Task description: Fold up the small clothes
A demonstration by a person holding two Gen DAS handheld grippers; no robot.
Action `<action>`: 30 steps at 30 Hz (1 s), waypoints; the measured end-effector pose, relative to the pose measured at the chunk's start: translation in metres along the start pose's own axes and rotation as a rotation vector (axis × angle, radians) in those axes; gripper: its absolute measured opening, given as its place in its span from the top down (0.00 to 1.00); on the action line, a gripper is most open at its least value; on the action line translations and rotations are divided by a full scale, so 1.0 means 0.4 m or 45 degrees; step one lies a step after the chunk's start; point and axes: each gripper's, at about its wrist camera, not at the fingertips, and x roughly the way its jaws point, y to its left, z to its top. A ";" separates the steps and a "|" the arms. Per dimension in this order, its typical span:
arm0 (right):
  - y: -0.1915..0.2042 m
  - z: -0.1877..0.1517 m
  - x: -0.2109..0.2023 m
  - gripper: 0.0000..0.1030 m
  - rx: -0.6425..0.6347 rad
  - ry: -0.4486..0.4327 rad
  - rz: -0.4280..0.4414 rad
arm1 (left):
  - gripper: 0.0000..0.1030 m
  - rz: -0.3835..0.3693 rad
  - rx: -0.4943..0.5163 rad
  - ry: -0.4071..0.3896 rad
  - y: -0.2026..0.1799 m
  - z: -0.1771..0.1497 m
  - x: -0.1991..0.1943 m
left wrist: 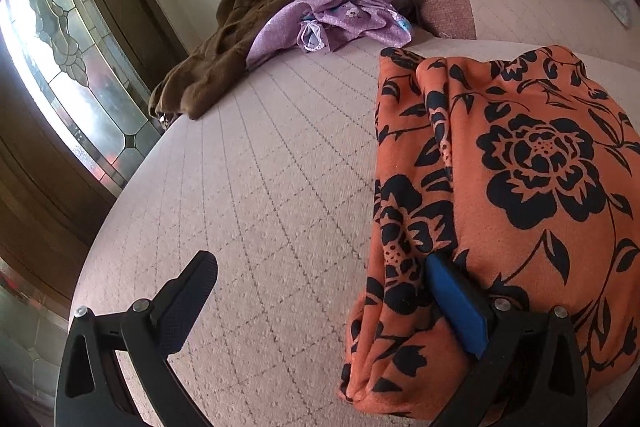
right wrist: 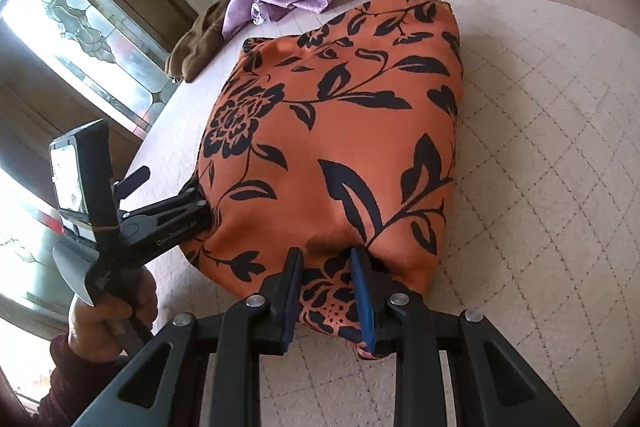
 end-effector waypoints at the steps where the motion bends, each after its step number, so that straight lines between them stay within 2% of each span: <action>1: 0.003 0.004 -0.002 0.72 0.006 0.005 -0.002 | 0.00 -0.003 -0.001 0.003 0.001 0.001 -0.003; 4: 0.022 0.017 -0.024 0.72 -0.005 0.007 -0.007 | 0.00 -0.002 -0.001 -0.007 0.006 0.008 -0.011; 6: 0.044 0.023 -0.062 0.72 -0.063 -0.048 -0.014 | 0.00 -0.012 -0.035 -0.046 0.019 0.018 -0.033; 10: 0.071 0.033 -0.120 0.72 -0.142 -0.206 -0.129 | 0.00 -0.123 -0.129 -0.163 0.042 0.030 -0.088; 12: 0.063 0.038 -0.112 0.69 -0.123 -0.206 -0.159 | 0.00 -0.152 -0.092 -0.131 0.026 0.028 -0.076; 13: 0.054 0.039 -0.092 0.59 -0.104 -0.164 -0.160 | 0.00 -0.159 -0.054 -0.075 0.010 0.023 -0.053; 14: 0.040 0.037 -0.057 0.39 -0.075 -0.091 -0.164 | 0.00 -0.165 -0.040 -0.041 0.002 0.020 -0.039; 15: 0.024 0.037 -0.026 0.33 -0.054 -0.036 -0.174 | 0.00 -0.172 -0.044 -0.027 0.001 0.019 -0.031; 16: 0.014 0.030 0.002 0.31 -0.041 -0.002 -0.204 | 0.00 -0.184 -0.060 -0.024 0.005 0.021 -0.029; 19: 0.002 0.027 0.012 0.30 0.003 -0.011 -0.196 | 0.00 -0.197 -0.108 -0.041 0.028 0.029 -0.039; 22: 0.008 0.035 -0.017 0.30 -0.015 -0.071 -0.184 | 0.00 -0.193 -0.135 -0.123 0.046 0.038 -0.068; 26: 0.016 0.036 -0.043 0.30 -0.052 -0.148 -0.257 | 0.00 -0.203 -0.130 -0.189 0.040 0.039 -0.102; 30: 0.025 0.045 -0.054 0.30 -0.113 -0.199 -0.362 | 0.00 -0.188 -0.095 -0.186 0.022 0.036 -0.102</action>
